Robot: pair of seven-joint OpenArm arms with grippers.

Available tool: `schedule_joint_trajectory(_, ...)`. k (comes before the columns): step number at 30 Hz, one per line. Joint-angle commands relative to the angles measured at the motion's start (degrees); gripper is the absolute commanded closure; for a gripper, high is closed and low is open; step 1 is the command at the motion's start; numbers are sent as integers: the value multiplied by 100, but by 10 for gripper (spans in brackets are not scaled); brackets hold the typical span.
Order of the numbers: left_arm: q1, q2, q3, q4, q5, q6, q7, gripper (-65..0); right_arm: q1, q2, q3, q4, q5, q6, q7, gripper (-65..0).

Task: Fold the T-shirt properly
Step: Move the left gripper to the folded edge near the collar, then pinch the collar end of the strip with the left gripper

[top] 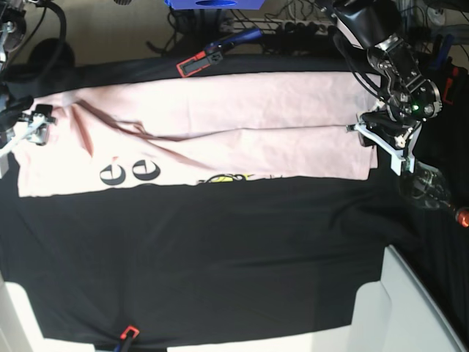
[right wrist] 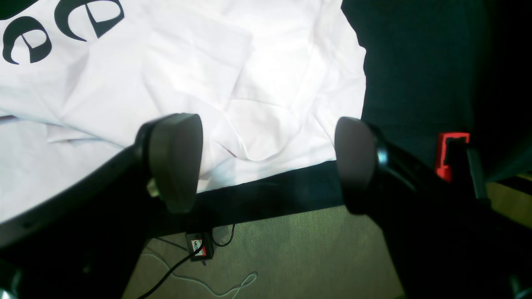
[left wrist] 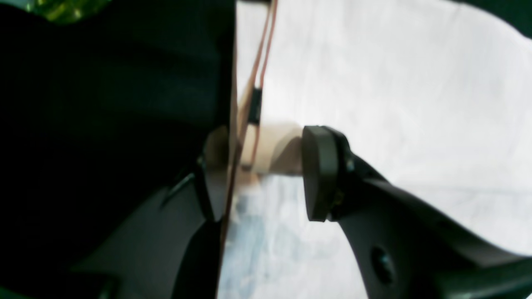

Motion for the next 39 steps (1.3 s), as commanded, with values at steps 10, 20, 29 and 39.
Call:
schedule_joint_trajectory(10, -67, -37, 87, -18, -35, 14, -132, -62, 32, 73, 21, 101, 32, 1, 71, -473)
schedule_joint_trajectory(20, 170, -55, 280, 0, 17, 14, -123, 0, 32, 73, 21, 101, 32, 1, 71, -473)
schedule_joint_trajectory(29, 610, -63, 280, 756, 35, 14, -88, 0, 32, 108, -498, 101, 32, 1, 71, -472)
schedule_joint_trajectory(39, 1067, -72, 289, 993, 35, 14, -88, 0, 58, -42, -832, 101, 23, -7, 115, -470)
